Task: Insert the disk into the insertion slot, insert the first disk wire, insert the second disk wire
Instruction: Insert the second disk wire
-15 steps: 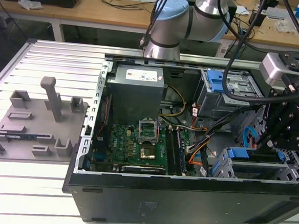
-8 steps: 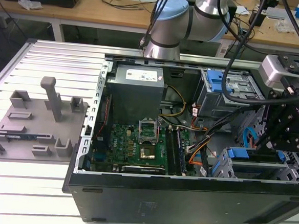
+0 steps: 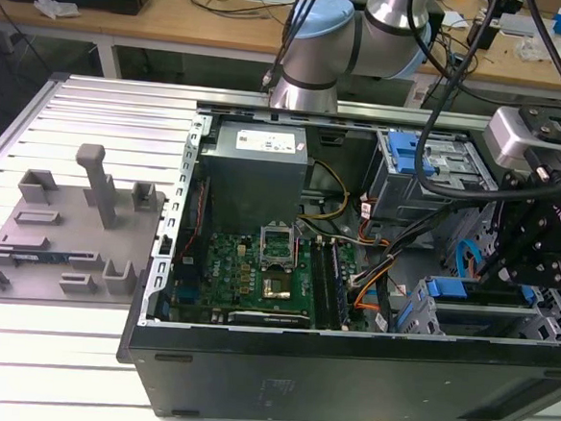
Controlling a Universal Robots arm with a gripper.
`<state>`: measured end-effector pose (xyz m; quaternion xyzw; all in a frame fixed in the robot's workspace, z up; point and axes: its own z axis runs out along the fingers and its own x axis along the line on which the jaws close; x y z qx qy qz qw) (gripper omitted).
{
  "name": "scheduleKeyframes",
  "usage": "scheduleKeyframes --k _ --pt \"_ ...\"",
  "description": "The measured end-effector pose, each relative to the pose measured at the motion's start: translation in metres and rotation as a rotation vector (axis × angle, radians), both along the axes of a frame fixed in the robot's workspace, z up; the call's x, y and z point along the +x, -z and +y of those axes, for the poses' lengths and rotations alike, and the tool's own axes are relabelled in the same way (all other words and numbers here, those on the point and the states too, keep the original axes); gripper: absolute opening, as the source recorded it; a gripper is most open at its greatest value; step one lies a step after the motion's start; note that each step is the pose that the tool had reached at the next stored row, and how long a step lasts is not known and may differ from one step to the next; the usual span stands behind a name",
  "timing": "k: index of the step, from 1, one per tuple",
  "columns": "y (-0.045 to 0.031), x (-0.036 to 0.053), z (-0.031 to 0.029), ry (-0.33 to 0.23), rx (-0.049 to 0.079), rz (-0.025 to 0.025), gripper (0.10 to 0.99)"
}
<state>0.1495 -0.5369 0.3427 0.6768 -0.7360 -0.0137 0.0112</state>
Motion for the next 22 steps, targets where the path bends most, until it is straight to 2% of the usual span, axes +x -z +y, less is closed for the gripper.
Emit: scheduleKeyframes --k 6,9,10,11,13,16,17,18,22 --pt "0.0048 0.0001 -0.0006 0.0 -0.001 -0.0001 0.165" --pt "0.0046 0.0001 -0.0007 0.0 0.001 0.0002 0.165" --pt "0.0023 0.0001 -0.0007 0.0 0.001 0.0001 0.176" --pt "-0.0015 0.0001 -0.0007 0.0 0.0 0.0 0.239" --pt "-0.0057 0.0001 -0.0007 0.0 0.0 0.0 0.239" --pt "-0.0265 0.0001 -0.0001 0.0 -0.001 0.0 0.227" --pt "-0.0302 0.0001 0.0001 0.0 -0.001 0.0001 0.161" --pt "-0.0331 0.0001 0.0004 0.0 -0.001 0.0 0.106" --pt "-0.0348 0.0001 0.0013 0.0 -0.003 0.0 0.106"
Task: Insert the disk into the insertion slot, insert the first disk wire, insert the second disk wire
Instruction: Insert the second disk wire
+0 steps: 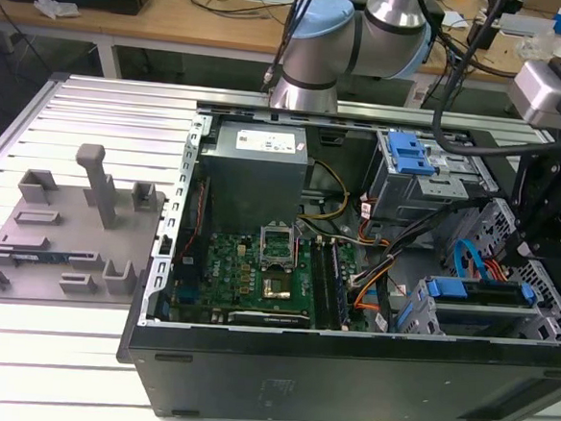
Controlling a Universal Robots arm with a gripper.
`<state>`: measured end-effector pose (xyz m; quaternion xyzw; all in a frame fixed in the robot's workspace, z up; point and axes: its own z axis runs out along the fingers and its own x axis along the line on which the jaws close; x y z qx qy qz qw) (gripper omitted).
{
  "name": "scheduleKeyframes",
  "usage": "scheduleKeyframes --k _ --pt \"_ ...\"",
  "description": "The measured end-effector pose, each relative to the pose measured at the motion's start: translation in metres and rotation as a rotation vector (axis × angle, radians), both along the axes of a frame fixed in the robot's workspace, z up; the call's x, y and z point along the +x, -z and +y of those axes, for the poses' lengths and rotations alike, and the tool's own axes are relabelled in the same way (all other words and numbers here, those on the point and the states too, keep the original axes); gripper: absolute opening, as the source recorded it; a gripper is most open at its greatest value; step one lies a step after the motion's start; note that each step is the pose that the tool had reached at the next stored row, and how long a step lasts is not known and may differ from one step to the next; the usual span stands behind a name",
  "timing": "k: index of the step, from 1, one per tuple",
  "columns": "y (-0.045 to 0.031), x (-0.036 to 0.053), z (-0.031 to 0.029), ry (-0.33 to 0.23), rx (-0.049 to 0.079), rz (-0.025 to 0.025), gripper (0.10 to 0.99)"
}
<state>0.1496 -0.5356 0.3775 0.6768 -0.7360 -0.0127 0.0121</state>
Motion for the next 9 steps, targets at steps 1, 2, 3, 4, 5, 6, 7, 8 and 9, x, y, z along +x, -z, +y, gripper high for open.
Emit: scheduleKeyframes --k 1,2,3,4,5,6,7,8,9 --pt "0.0 0.0 0.0 0.0 0.0 0.0 0.106" --pt "0.0 0.0 0.0 0.0 0.0 0.0 0.106" --pt "0.0001 0.0 0.0001 0.0 0.0 0.0001 0.106" --pt "0.0 0.0 0.0001 0.0 0.0 0.0 0.106" --pt "0.0 0.0 0.0001 0.0 0.0 0.0 0.106" --pt "0.0 0.0 0.0002 0.0 0.0 0.0001 0.106" --pt "0.0 0.0 0.0002 0.0 0.0 0.0001 0.106" --pt "0.0 0.0 0.0002 0.0 0.0 0.0001 0.106" --pt "0.0 0.0 0.0003 0.0 0.0 0.0 0.106"
